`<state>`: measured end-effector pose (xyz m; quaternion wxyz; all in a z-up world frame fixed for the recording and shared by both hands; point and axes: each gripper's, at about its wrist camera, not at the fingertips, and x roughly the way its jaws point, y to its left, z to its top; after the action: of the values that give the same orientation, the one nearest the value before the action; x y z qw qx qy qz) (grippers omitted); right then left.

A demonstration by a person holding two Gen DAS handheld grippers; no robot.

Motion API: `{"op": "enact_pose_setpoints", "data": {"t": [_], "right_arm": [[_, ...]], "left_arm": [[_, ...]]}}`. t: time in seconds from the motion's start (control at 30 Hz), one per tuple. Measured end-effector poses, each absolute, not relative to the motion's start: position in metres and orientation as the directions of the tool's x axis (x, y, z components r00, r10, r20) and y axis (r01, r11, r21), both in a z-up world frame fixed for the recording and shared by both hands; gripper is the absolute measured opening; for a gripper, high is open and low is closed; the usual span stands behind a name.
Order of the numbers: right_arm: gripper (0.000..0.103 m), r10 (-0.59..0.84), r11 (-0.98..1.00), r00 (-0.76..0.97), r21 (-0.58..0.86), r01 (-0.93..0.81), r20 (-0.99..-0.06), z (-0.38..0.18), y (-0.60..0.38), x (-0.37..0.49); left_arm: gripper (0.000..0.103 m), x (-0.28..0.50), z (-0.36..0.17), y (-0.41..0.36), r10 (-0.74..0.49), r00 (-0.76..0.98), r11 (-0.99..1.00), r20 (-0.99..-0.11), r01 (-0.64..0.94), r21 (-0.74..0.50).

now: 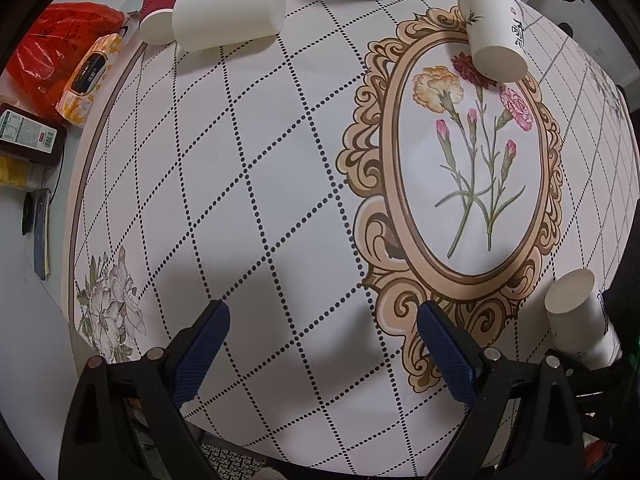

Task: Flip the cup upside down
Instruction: 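Lift the cup with the right tool and rotate it rim-down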

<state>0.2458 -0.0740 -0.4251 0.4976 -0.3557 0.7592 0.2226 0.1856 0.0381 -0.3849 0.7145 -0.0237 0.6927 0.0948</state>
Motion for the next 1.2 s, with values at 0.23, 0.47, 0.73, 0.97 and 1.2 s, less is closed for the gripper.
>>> {"op": "enact_pose_setpoints", "data": {"t": [0.23, 0.47, 0.73, 0.97, 1.2], "right_arm": [[0.065, -0.263, 0.788, -0.354, 0.012, -0.616, -0.898, -0.433, -0.091, 0.255], [0.066, -0.236, 0.842, -0.4, 0.019, -0.539, -0.886, -0.444, -0.11, 0.297], [0.08, -0.235, 0.854, -0.415, 0.017, -0.521, -0.879, -0.452, -0.107, 0.335], [0.08, -0.25, 0.843, -0.402, 0.006, -0.538, -0.881, -0.448, -0.105, 0.359], [0.065, -0.244, 0.847, -0.405, 0.01, -0.532, -0.881, -0.455, -0.1, 0.374]], "left_arm": [[0.096, 0.177, -0.381, 0.03, 0.106, 0.027, 0.981, -0.994, -0.166, 0.1], [0.096, 0.177, -0.38, 0.033, 0.106, 0.028, 0.981, -0.994, -0.165, 0.1], [0.096, 0.176, -0.377, 0.03, 0.106, 0.034, 0.984, -0.994, -0.15, 0.1], [0.096, 0.177, -0.371, 0.02, 0.102, 0.033, 0.985, -0.994, -0.143, 0.096], [0.096, 0.174, -0.373, 0.018, 0.1, 0.024, 0.985, -0.995, -0.145, 0.095]]}}
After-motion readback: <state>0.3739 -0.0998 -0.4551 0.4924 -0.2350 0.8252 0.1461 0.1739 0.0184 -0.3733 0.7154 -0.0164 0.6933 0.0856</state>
